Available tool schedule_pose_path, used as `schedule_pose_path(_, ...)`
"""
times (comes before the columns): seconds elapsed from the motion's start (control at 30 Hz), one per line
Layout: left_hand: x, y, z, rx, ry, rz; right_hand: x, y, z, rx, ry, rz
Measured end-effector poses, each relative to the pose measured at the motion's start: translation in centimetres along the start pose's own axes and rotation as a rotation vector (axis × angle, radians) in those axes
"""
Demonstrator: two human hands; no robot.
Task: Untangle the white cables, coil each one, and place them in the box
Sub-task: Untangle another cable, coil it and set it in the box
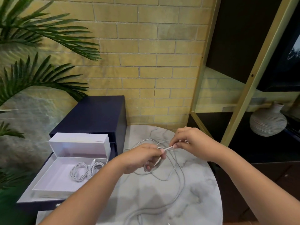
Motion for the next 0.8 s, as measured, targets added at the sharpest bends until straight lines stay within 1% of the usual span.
schedule_pose_path(0.07,0.1,0.2,0.2,-0.037,-0.032,0.003,0.1,-0.4,-0.2,-0.093,-0.015,-0.023)
schedule_pose_path(0.2,0.4,0.9,0.9,-0.05,-0.13,0.04,0.2,-1.4,1.5,-0.403,-0.178,-0.202)
schedule_pose_path(0.3,0.4,1.6,1.0,-0.095,-0.174,0.095,0.5,-1.5,2.2,-0.463,-0.234,-0.275)
schedule_pose_path(0.4,0.5,1.6,0.7,-0.122,-0.137,0.087,0.8,-0.5,0.9,-0.33,-0.182,-0.305)
schedule_pose_path(0.53,0.9,0.3,0.9,-0.15,-0.08,-0.039,0.4,2.0,-0.5,0.019,-0.055,-0.353)
schedule_pose_path(0.6,1.0,-0.4,1.1,-0.156,-0.079,-0.088,0.1,3.1,-0.2,0.16,-0.019,-0.331)
schedule_pose_path(0.7,1.0,-1.0,1.2,-0.142,-0.08,-0.132,-0.1,5.2,0.3,0.195,0.01,-0.194)
schedule_pose_path(0.73,1.0,-1.0,1.1,-0.128,-0.079,-0.136,0.0,5.7,0.5,0.194,0.01,-0.184)
schedule_pose_path(0.8,1.0,-0.8,0.8,-0.08,-0.079,-0.129,0.0,6.1,0.5,0.216,0.031,-0.241)
Point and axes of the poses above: each hand's wrist, its own x-axis towards the middle knuckle, its own y-axis out of the palm, z = x × y, the point moved 7 cm from there along x, towards the middle knuckle, and after that the axes turned 15 degrees about -y, right-handed, at the moved point
